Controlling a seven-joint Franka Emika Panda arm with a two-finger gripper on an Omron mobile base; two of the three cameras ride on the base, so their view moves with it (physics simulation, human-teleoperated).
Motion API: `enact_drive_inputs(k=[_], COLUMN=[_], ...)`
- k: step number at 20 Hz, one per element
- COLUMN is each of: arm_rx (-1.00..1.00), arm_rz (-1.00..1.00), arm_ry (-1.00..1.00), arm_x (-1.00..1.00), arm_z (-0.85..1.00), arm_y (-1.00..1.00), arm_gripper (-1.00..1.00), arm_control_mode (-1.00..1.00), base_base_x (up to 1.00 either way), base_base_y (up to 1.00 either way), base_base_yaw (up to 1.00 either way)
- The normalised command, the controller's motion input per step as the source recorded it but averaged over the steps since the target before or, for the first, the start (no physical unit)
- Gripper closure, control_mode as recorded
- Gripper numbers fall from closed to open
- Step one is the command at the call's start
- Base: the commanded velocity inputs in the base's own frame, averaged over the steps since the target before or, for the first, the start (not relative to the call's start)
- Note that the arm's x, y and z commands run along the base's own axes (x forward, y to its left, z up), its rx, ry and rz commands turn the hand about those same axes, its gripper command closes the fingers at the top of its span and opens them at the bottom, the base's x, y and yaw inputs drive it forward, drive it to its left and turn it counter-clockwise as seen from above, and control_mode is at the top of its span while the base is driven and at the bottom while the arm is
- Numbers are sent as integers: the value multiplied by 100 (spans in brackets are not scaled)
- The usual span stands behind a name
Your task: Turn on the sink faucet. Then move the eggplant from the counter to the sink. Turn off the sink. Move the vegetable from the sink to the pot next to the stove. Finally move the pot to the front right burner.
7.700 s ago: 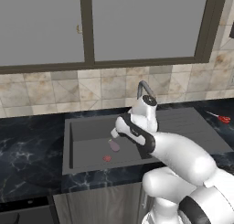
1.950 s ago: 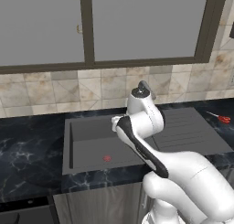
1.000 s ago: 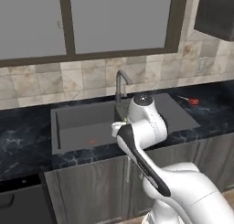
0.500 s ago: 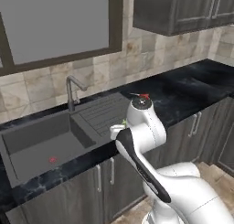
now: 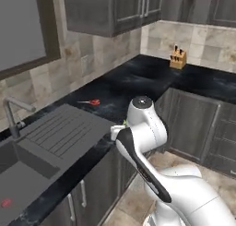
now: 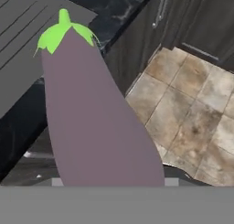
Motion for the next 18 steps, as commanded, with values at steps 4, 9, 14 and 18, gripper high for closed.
enact_drive_inputs(k=[4,9,14,18], arm_rx=[0,0,0,0], arm_rz=[0,0,0,0], arm_ry=[0,0,0,0], arm_x=[0,0,0,0], arm_z=[0,0,0,0], arm_y=[0,0,0,0], arm_gripper=[100,100,100,100], arm_control_mode=[100,100,100,100], base_base_x=[-15,-7,0,0], base_base_y=[0,0,0,-3], base_base_yaw=[-64,-65,-64,-62])
